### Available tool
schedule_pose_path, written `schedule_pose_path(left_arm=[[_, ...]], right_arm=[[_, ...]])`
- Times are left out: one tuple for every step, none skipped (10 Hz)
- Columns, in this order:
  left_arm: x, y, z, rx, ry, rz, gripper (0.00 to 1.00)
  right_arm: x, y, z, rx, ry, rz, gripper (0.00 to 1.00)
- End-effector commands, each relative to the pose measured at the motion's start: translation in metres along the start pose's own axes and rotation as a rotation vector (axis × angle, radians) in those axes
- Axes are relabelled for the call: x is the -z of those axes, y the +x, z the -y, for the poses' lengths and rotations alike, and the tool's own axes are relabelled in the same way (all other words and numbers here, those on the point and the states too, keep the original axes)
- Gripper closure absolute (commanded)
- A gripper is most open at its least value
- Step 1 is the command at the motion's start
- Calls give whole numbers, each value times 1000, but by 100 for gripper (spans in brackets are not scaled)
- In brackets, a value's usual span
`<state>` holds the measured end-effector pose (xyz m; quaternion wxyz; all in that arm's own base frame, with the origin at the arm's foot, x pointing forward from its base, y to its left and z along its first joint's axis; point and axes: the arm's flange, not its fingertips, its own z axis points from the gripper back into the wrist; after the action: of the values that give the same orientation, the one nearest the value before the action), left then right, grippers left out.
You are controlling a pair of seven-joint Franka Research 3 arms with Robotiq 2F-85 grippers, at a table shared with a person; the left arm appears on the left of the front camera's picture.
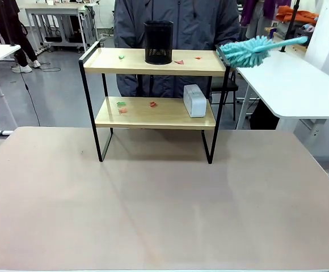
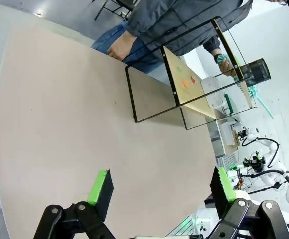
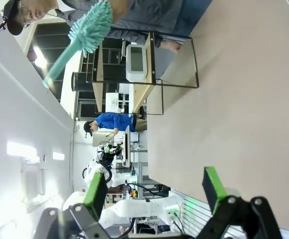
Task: Clean the shelf.
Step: Pick up the Duster from the human.
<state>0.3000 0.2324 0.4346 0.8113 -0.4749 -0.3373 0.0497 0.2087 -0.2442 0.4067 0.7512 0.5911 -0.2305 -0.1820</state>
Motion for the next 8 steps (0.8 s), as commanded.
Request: schedule_pose_path(left_arm=[[3, 1, -3, 23, -23, 18, 0], [3, 1, -3, 23, -23, 18, 0], [3, 1, -3, 23, -23, 18, 0], [3, 1, -3, 23, -23, 18, 0], [3, 1, -3, 23, -23, 18, 0], [3, 1, -3, 23, -23, 18, 0], [3, 1, -3, 23, -23, 18, 0], [3, 1, -3, 23, -23, 18, 0]], right_arm=[[2, 1, 1, -31, 22, 13, 0], [2, 1, 1, -31, 22, 13, 0], [2, 1, 1, -31, 22, 13, 0], [2, 1, 1, -31, 22, 13, 0], [2, 1, 1, -31, 22, 13, 0], [1, 1, 2, 1, 1, 5, 0], [12, 7, -19, -28, -5, -27, 0], [23, 13, -54, -98, 44, -45, 0]])
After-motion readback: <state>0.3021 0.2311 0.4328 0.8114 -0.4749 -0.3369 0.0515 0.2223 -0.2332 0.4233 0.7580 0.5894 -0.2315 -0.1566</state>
